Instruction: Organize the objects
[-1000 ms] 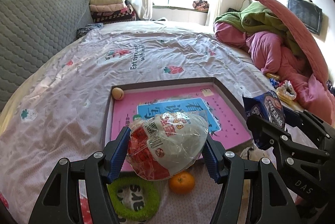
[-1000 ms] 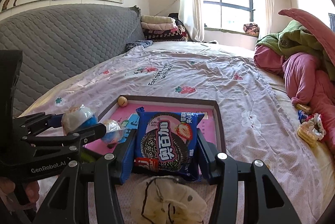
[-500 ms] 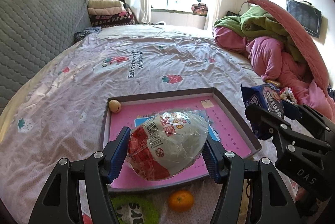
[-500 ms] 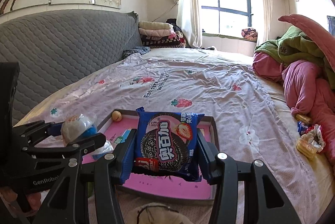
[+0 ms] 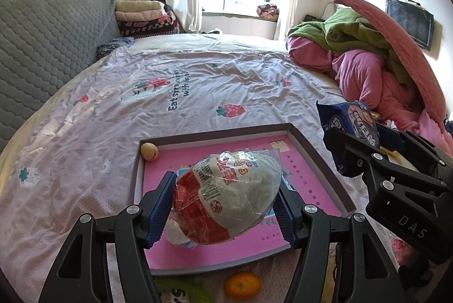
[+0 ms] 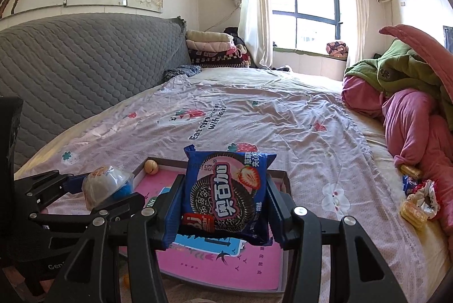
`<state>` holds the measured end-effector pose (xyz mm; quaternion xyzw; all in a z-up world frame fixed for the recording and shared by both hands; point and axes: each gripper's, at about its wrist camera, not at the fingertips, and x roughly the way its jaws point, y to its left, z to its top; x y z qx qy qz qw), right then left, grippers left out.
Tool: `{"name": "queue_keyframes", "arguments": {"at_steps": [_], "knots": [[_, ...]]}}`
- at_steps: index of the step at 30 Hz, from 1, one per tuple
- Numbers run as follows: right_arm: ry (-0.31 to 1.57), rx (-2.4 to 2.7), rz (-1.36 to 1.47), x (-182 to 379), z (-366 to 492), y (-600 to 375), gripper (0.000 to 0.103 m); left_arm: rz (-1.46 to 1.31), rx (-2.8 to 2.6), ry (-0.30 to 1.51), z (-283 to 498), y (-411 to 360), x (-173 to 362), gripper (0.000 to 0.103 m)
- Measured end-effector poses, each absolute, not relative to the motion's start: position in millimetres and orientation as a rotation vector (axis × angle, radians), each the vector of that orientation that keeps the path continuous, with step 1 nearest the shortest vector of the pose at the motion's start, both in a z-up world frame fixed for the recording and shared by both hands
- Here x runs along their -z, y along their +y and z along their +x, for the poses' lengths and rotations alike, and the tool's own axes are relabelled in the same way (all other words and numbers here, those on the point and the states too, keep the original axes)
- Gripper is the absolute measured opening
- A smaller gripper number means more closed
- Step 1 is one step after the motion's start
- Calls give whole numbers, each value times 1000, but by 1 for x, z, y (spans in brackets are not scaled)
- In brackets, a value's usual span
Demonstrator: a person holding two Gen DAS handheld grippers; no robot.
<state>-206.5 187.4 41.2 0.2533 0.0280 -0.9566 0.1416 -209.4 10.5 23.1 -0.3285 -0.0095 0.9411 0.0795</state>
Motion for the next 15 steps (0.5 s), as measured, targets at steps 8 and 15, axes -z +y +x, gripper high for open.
{"name": "queue_keyframes", "arguments": {"at_steps": [8, 15], "knots": [[69, 2759, 779, -26, -213, 199, 52, -1005, -2782, -5, -214, 20, -9, 66], [77, 2769, 804, -20, -216, 207, 52, -1043, -2755, 21, -216, 26, 5, 66]]}}
